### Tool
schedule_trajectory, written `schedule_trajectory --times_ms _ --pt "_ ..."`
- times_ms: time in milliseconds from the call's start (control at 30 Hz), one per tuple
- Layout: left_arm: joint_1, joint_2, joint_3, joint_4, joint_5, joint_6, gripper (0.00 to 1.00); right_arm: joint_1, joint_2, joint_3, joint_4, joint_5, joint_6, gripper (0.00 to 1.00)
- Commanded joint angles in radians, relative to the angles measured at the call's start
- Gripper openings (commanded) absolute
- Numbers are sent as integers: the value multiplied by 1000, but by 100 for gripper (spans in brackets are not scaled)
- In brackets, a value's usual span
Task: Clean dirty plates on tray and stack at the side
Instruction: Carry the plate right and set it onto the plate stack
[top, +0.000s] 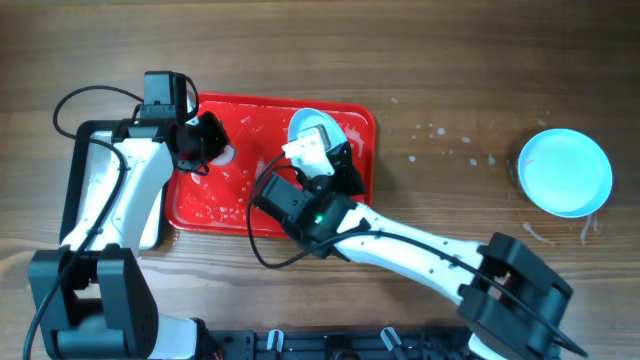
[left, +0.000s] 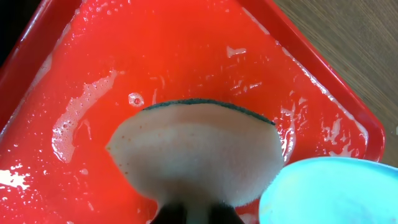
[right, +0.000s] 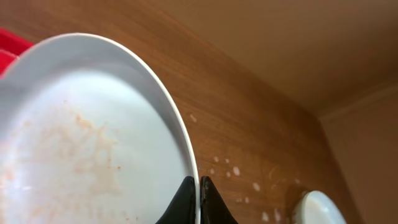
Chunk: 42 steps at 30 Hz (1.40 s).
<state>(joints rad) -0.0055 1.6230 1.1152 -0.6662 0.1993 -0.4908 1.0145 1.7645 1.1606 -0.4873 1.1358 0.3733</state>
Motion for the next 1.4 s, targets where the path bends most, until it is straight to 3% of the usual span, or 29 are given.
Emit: schedule_trajectory --times_ms 0,100,233,333,467,567,733,900,1367 --pt "1 -19 -4 4 -14 24 4 -74 -202 3 -4 -142 96 4" --pt "1 -19 -4 4 -14 24 4 -225 -383 3 -98 -334 228 4" --pt "1 -19 -4 4 -14 24 4 -530 -595 3 -313 -526 402 4" --pt "1 -19 -4 4 -14 24 4 -771 -691 -10 -383 -595 419 4" --pt "1 -19 -4 3 -14 24 4 -1067 -750 -72 -374 -747 408 4" --pt "1 -18 -4 4 -14 24 4 -1307 -753 -145 -288 -895 306 4" --pt "1 -19 -5 3 -14 24 4 -1597 -710 -265 -167 -1012 280 4" --pt "1 -18 -4 5 -14 24 4 -1715 -601 -357 -24 -1018 285 4" --pt "1 -19 -4 3 -14 24 5 -1725 -251 -370 123 -1003 318 4"
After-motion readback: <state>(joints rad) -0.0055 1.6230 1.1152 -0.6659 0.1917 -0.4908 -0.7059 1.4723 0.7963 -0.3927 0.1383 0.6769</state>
